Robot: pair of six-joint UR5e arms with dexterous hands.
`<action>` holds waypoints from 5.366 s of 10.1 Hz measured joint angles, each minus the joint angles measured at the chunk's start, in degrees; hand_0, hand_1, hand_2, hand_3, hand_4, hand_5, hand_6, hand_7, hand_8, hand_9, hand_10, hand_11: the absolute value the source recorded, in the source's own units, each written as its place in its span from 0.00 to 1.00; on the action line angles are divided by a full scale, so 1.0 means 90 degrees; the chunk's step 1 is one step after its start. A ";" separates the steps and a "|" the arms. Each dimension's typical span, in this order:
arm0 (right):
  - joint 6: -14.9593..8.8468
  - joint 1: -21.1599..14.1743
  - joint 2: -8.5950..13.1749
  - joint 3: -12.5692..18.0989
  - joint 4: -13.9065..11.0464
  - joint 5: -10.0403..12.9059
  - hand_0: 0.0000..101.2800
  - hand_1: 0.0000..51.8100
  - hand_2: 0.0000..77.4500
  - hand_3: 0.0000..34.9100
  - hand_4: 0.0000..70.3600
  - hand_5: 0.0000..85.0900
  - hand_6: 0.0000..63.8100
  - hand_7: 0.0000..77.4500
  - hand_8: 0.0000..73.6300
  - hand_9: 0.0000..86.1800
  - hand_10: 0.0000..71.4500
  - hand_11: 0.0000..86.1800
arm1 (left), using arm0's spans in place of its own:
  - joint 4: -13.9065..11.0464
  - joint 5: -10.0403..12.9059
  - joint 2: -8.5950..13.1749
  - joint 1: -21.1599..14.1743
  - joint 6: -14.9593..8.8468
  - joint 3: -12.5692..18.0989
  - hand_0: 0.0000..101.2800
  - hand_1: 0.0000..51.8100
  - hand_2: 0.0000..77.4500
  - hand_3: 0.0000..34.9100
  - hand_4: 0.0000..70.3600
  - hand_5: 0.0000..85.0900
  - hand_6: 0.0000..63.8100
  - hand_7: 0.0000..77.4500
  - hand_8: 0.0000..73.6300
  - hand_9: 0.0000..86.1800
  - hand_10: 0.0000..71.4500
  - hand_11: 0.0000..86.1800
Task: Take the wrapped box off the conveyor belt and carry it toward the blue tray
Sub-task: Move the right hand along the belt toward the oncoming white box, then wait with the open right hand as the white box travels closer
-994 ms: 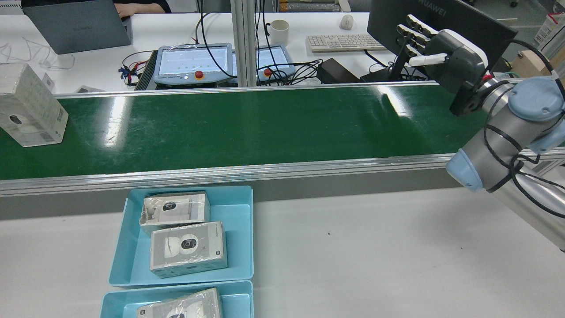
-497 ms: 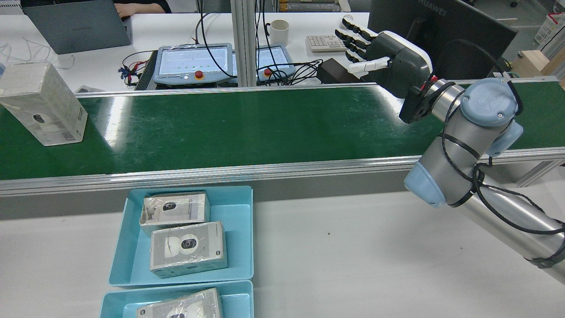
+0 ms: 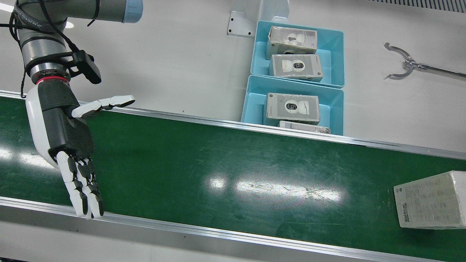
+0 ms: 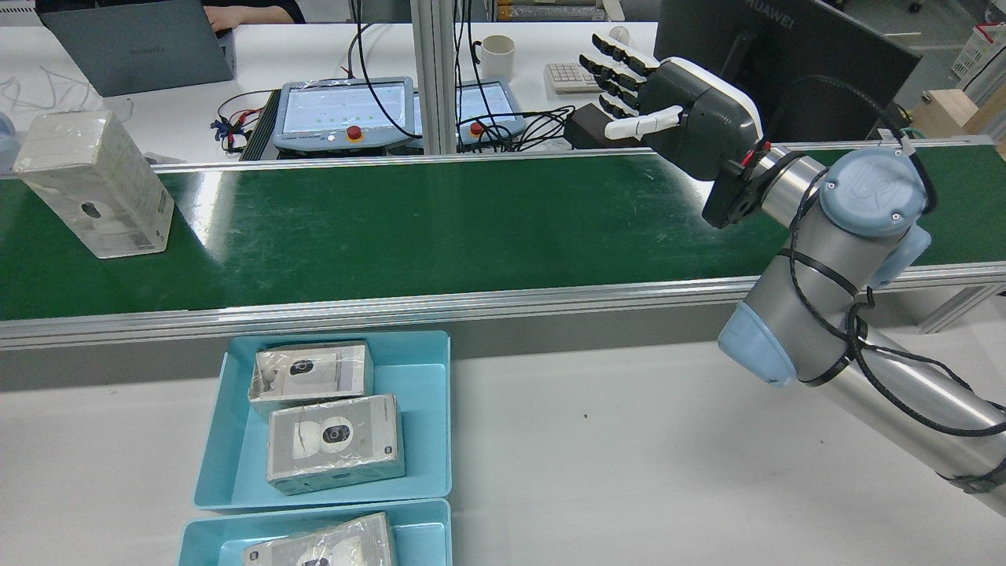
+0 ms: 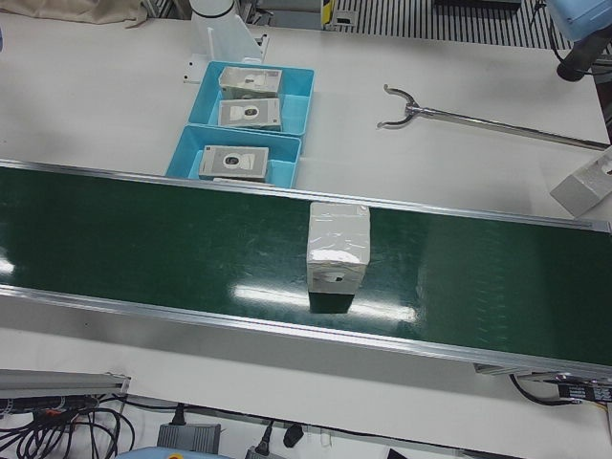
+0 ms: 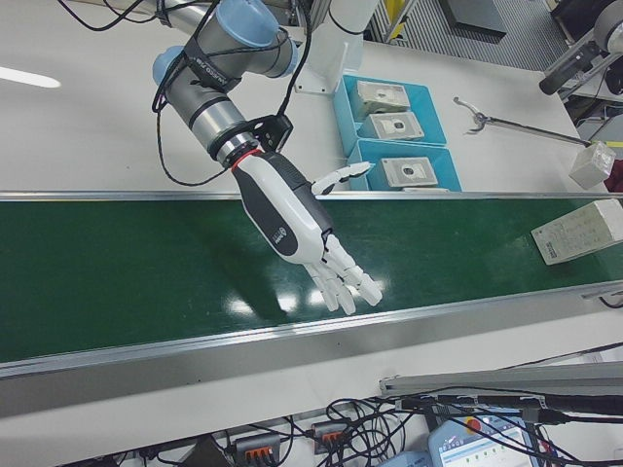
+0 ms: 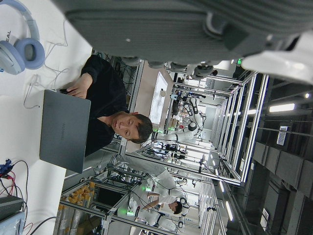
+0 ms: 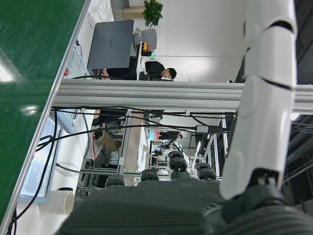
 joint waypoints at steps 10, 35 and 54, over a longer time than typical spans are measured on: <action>0.0002 -0.0010 -0.0049 0.0229 -0.0026 0.0004 0.45 0.18 0.13 0.23 0.00 0.04 0.00 0.00 0.01 0.01 0.00 0.01 | 0.0000 0.0000 0.0000 0.0000 0.0000 0.0000 0.00 0.00 0.01 0.00 0.00 0.01 0.00 0.00 0.00 0.00 0.00 0.00; -0.0035 -0.0442 -0.0012 0.0044 -0.0026 0.0011 0.46 0.25 0.18 0.28 0.01 0.10 0.00 0.01 0.00 0.01 0.00 0.01 | 0.0000 0.0000 0.0000 0.0000 0.0000 0.0000 0.00 0.00 0.01 0.00 0.00 0.01 0.00 0.00 0.00 0.00 0.00 0.00; -0.0057 -0.0500 0.0033 -0.0078 -0.0026 0.0021 0.46 0.25 0.16 0.30 0.01 0.10 0.00 0.01 0.00 0.01 0.00 0.01 | 0.0000 0.0000 0.0000 0.0000 0.0000 0.0000 0.00 0.00 0.01 0.00 0.00 0.01 0.00 0.00 0.00 0.00 0.01 0.00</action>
